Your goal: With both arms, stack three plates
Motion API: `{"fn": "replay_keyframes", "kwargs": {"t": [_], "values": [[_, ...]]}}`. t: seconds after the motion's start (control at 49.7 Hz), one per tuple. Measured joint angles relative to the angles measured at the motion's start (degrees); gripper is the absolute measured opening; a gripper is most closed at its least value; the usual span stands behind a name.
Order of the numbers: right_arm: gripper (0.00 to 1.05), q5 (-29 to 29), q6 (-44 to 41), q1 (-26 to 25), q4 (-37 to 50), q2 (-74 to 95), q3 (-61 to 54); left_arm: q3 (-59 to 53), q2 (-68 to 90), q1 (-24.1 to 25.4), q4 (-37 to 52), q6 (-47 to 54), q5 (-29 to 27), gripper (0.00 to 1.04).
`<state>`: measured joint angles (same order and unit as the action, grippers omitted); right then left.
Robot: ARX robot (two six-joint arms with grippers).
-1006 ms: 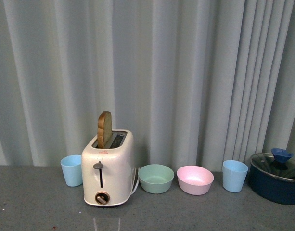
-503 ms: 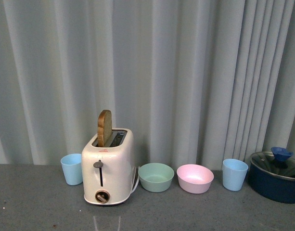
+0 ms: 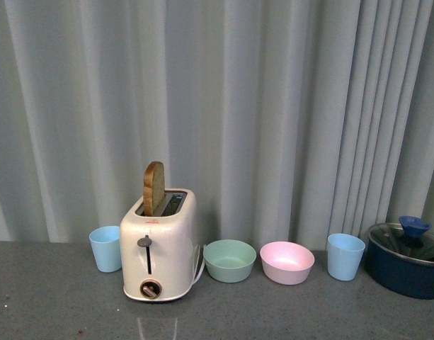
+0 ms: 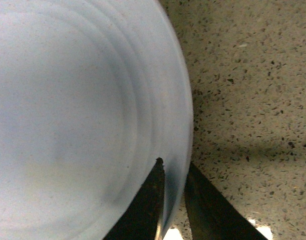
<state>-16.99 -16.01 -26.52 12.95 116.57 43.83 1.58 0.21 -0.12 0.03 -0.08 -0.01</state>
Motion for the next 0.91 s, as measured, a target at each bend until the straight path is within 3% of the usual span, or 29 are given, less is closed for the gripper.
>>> {"fn": "replay_keyframes", "kwargs": {"t": [0.06, 0.624, 0.744, 0.905], "values": [[0.03, -0.6, 0.9, -0.3, 0.5, -0.2, 0.0, 0.0, 0.0, 0.0, 0.0, 0.0, 0.0, 0.98], [0.03, -2.8, 1.9, -3.1, -3.6, -23.5, -1.3, 0.0, 0.0, 0.0, 0.0, 0.0, 0.0, 0.98], [0.03, -2.4, 6.0, 2.6, -3.1, -30.8, 0.0, 0.0, 0.0, 0.0, 0.0, 0.0, 0.0, 0.98], [0.03, 1.0, 13.2, 15.4, 2.6, -30.1, -0.3, 0.0, 0.0, 0.0, 0.0, 0.0, 0.0, 0.98]]}}
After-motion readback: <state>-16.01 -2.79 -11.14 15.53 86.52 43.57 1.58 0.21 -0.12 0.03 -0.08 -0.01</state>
